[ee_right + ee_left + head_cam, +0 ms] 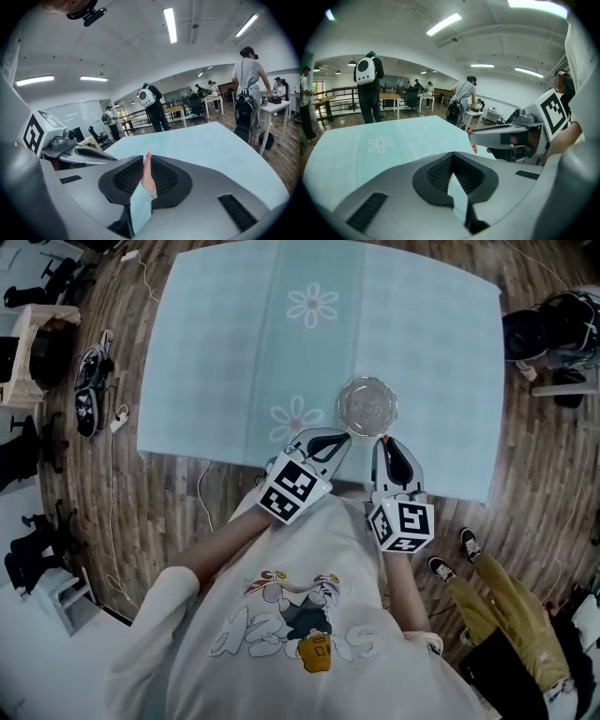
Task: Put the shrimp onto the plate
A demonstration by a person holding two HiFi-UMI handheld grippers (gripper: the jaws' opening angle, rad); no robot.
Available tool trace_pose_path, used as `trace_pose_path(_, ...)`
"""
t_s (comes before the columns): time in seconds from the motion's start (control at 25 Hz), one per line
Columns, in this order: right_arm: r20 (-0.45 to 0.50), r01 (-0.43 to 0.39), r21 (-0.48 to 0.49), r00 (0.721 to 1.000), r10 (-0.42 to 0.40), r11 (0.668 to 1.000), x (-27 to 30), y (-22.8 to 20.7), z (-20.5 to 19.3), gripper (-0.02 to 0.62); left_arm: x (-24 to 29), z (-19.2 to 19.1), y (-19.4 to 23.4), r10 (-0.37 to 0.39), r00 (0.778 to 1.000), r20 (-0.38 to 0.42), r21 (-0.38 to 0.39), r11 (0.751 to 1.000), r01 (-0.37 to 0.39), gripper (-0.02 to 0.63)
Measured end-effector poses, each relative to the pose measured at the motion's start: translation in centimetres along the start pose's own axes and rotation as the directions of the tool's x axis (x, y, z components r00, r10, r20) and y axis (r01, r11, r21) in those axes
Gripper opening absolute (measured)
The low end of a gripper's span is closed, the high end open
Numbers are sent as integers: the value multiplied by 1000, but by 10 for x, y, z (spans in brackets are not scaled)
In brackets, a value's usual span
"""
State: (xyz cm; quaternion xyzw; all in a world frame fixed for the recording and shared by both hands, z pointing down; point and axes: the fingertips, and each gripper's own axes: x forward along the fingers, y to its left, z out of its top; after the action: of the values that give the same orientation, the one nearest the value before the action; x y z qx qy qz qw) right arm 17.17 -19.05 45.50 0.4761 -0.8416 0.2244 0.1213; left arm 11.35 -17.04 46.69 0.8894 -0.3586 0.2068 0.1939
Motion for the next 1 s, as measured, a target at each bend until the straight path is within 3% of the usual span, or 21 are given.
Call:
trace_pose_path(0.48,-121,-122,-42,986,117,992,54,-20,-27,67,31,-23,30,139,989,-55,-100,984,-144,3)
trace_pose_path(0.68,-164,-137,-47,978,128,989,74,-29,-42,67,45,-54,34,157,981,-110,-126,977,-170,3)
trace_pose_path(1.0,-264,-158,-50,954,140,986,101,-48,-69,67,59,-73,46,196,969,-150,-213,951,-226,3)
